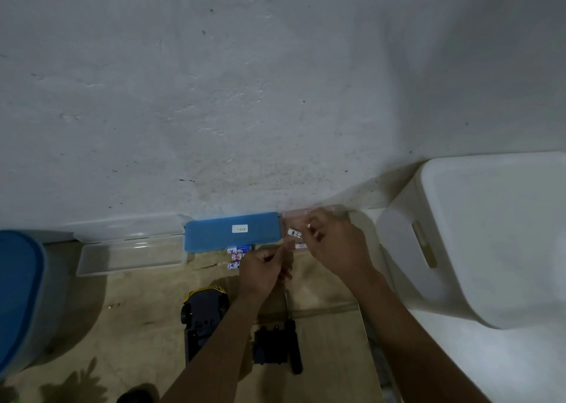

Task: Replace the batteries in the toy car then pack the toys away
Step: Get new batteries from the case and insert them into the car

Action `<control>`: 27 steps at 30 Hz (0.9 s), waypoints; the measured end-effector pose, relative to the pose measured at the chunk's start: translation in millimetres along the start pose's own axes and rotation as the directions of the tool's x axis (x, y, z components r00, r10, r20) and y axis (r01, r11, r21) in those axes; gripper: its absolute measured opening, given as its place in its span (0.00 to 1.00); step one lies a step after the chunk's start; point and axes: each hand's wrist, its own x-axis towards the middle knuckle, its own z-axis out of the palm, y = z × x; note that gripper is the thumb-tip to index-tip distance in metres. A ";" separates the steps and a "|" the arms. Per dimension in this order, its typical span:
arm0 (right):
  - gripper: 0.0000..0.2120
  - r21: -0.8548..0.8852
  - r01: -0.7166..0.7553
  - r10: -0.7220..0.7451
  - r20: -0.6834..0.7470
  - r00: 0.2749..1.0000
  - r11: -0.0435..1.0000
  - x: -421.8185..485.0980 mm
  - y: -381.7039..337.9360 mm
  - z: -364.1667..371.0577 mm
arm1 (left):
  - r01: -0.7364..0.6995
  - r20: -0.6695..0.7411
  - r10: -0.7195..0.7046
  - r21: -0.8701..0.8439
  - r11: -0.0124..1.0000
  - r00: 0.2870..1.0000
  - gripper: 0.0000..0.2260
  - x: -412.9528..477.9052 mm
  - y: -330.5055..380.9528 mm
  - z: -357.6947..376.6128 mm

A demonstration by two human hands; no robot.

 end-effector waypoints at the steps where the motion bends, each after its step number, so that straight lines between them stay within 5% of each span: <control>1: 0.10 0.021 -0.060 0.062 -0.113 0.992 0.998 -7.0 -1.9 -1.7 | -0.006 0.003 0.006 0.001 1.000 1.000 0.11 -0.4 0.4 0.1; 3: 0.13 0.038 -0.113 0.119 -0.222 0.968 0.993 -16.0 0.1 0.1 | -0.016 0.004 0.016 0.000 1.000 1.000 0.10 -1.1 0.1 -0.4; 8: 0.12 -0.033 -0.058 0.059 0.033 0.998 0.998 -21.3 21.1 18.6 | 0.007 0.038 -0.009 0.030 1.000 0.999 0.07 1.1 -0.6 -3.7; 16: 0.14 0.084 -0.149 0.144 0.057 0.988 0.985 -24.6 23.7 24.0 | 0.005 0.078 -0.002 -0.033 0.999 0.997 0.13 -1.5 -0.5 -4.7; 27: 0.27 0.332 -0.324 0.307 0.103 0.946 0.886 -14.4 31.5 47.4 | 0.031 0.013 -0.030 -0.042 0.999 0.999 0.10 5.7 -3.0 1.6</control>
